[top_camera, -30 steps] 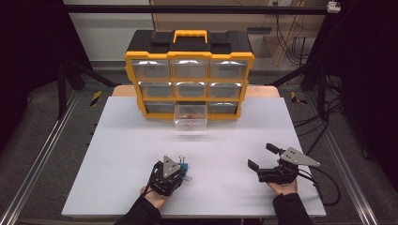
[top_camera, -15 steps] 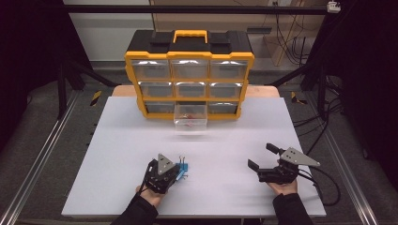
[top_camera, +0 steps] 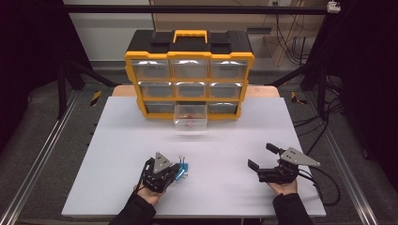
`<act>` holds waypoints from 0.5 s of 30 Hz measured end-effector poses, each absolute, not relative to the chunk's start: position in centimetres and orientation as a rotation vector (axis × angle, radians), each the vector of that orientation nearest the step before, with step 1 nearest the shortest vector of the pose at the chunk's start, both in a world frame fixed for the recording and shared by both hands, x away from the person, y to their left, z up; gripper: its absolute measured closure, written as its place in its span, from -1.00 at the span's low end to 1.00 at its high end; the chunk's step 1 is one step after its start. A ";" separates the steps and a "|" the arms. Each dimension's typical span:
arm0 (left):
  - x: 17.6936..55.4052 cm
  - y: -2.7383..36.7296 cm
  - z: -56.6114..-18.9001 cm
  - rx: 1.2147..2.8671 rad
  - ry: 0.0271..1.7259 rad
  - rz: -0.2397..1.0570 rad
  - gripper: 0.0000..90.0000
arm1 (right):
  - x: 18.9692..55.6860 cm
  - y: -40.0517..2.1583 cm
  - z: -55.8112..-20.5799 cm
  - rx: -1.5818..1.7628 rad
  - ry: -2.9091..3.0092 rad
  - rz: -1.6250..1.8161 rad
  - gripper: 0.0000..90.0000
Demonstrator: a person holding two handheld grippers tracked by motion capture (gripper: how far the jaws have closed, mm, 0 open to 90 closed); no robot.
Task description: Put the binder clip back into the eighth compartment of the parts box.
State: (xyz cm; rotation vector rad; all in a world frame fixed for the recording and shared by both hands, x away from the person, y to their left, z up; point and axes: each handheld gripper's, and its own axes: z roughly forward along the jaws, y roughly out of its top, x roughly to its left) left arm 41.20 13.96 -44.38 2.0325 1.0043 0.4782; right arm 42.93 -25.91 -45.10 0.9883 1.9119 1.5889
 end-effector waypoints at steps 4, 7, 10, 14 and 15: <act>41.1 14.2 -43.8 2.010 0.993 0.484 0.95 | 42.9 -25.9 -45.1 0.989 1.913 1.587 -0.99; 41.2 14.5 -43.3 1.994 0.991 0.483 0.95 | 43.0 -25.9 -45.1 0.988 1.914 1.584 -0.99; 41.3 14.7 -42.8 1.964 0.989 0.474 0.95 | 43.0 -26.0 -45.1 0.985 1.911 1.586 -0.99; 41.3 15.0 -42.1 1.942 0.975 0.478 0.95 | 43.0 -25.9 -45.1 0.991 1.906 1.582 -0.99; 41.3 15.1 -41.9 1.943 0.967 0.479 0.95 | 43.0 -26.0 -45.1 0.984 1.907 1.581 -0.99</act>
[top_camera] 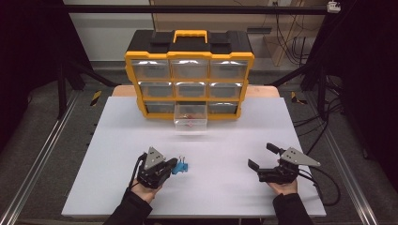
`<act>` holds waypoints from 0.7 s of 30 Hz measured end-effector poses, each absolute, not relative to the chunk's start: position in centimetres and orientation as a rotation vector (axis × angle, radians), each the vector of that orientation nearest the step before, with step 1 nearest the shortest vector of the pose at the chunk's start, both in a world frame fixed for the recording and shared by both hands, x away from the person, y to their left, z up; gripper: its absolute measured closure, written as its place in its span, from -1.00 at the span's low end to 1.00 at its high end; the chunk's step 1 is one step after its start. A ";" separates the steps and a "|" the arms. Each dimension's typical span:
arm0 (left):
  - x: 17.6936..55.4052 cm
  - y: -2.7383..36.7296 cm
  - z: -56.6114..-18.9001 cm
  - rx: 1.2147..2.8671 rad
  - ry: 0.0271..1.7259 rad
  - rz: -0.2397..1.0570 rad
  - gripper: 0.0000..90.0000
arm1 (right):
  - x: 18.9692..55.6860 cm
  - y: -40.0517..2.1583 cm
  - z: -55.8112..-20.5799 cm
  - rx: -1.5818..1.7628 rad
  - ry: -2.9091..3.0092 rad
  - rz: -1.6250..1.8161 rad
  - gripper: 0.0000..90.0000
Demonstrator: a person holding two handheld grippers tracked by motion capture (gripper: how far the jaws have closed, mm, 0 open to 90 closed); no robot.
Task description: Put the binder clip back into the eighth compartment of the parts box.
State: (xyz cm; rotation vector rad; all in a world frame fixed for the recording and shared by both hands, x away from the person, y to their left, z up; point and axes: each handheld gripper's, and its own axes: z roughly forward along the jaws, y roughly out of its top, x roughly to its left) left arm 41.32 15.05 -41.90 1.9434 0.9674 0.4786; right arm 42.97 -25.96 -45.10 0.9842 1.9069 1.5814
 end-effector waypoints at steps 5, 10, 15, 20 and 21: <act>41.4 15.2 -41.2 1.936 0.943 0.488 0.95 | 42.9 -26.0 -45.1 0.987 1.905 1.583 -0.99; 41.8 15.3 -40.7 1.929 0.928 0.484 0.95 | 43.0 -26.0 -45.1 0.983 1.908 1.582 -0.99; 42.2 15.3 -39.9 1.914 0.911 0.490 0.95 | 43.0 -25.9 -45.1 0.992 1.909 1.580 -0.99; 42.7 15.3 -39.1 1.900 0.891 0.490 0.95 | 43.0 -25.9 -45.1 0.996 1.908 1.580 -0.99; 42.8 15.3 -38.9 1.895 0.887 0.490 0.95 | 43.0 -25.9 -45.2 0.996 1.909 1.579 -0.99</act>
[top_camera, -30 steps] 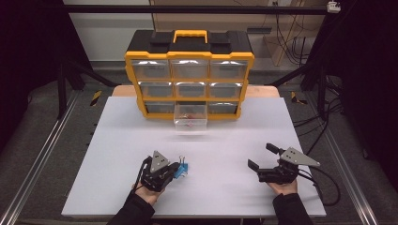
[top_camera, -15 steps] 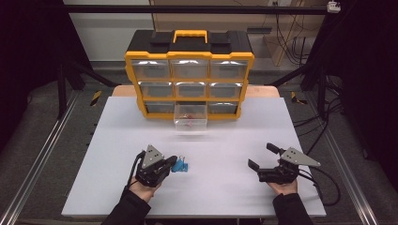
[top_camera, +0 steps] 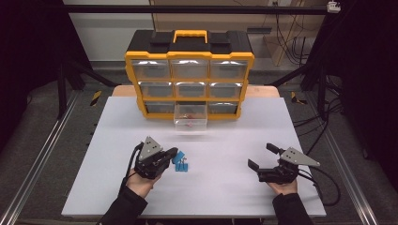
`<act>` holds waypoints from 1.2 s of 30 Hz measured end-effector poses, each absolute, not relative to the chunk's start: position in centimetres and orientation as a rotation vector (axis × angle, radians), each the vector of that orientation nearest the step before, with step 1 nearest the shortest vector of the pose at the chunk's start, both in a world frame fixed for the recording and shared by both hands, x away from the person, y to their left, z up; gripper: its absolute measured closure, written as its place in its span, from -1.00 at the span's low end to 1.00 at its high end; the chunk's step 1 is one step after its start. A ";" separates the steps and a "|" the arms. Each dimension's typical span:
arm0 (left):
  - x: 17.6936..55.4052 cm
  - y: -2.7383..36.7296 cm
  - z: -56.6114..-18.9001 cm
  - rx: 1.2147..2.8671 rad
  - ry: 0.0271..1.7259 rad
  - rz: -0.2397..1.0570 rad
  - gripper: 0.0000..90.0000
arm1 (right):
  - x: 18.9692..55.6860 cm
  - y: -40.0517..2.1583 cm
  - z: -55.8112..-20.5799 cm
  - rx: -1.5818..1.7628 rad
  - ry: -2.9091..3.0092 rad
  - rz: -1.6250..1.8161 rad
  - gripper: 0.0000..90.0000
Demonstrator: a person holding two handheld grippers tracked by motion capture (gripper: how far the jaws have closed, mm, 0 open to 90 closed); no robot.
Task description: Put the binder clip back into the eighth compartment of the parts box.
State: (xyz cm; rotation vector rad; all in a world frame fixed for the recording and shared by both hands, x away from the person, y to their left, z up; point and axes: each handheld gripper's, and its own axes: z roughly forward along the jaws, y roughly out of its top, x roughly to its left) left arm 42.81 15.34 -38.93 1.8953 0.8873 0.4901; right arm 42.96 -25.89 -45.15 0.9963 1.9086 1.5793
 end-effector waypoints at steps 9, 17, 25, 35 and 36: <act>44.0 15.1 -37.5 1.878 0.862 0.502 0.95 | 43.0 -25.9 -45.2 0.997 1.910 1.575 -0.99; 45.1 14.6 -36.4 1.865 0.844 0.505 0.95 | 43.0 -25.9 -45.2 0.998 1.911 1.572 -0.99; 46.0 14.0 -35.5 1.849 0.827 0.497 0.95 | 42.9 -25.9 -45.1 1.003 1.912 1.573 -0.99; 47.6 13.5 -34.4 1.835 0.822 0.513 0.95 | 43.0 -26.0 -45.1 1.000 1.912 1.571 -0.99; 47.7 13.5 -34.4 1.833 0.822 0.513 0.95 | 42.9 -25.9 -45.1 1.003 1.913 1.573 -0.99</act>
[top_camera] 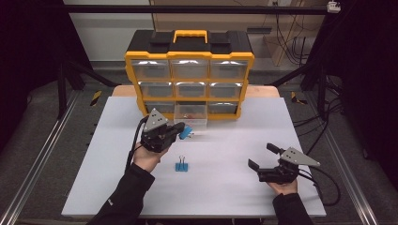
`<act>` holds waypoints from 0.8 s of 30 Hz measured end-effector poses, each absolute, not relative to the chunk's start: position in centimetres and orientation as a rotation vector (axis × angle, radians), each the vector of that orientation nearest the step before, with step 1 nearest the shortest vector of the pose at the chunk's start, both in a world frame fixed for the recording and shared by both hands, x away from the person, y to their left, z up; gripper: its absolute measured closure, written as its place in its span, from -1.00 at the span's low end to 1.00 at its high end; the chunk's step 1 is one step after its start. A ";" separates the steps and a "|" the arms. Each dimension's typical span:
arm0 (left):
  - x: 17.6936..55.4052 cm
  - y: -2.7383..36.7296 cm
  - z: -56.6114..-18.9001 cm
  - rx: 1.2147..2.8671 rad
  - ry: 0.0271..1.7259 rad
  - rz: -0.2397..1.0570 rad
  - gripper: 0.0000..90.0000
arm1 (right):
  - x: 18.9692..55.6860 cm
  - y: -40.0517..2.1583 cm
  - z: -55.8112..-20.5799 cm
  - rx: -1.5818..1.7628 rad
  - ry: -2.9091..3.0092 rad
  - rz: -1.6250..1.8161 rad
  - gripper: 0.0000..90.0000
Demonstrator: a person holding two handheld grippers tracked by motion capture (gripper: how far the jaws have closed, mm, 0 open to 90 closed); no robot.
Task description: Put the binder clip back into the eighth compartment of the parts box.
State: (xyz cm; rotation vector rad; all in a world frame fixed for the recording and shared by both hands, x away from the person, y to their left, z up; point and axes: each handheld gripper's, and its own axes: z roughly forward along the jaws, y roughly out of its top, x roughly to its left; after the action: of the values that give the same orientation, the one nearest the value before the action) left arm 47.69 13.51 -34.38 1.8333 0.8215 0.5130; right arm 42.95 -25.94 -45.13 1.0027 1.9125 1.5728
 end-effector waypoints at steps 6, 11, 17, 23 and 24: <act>48.9 13.3 -34.0 1.827 0.823 0.512 0.95 | 43.0 -26.0 -45.1 0.995 1.910 1.570 -0.99; 49.8 13.3 -33.8 1.821 0.823 0.504 0.95 | 42.9 -25.9 -45.1 1.008 1.907 1.578 -0.99; 50.9 13.3 -33.5 1.804 0.835 0.503 0.95 | 42.9 -26.0 -45.1 1.005 1.908 1.578 -0.99; 51.9 13.1 -33.1 1.804 0.833 0.529 0.95 | 42.9 -26.0 -45.1 0.994 1.904 1.578 -0.99; 52.0 13.0 -33.1 1.801 0.834 0.537 0.95 | 42.9 -26.0 -45.1 1.009 1.901 1.575 -0.99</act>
State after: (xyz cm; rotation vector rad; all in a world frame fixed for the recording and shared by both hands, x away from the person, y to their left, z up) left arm 52.02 12.99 -33.07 1.8009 0.8341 0.5371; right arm 42.91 -25.96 -45.09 1.0090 1.9010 1.5748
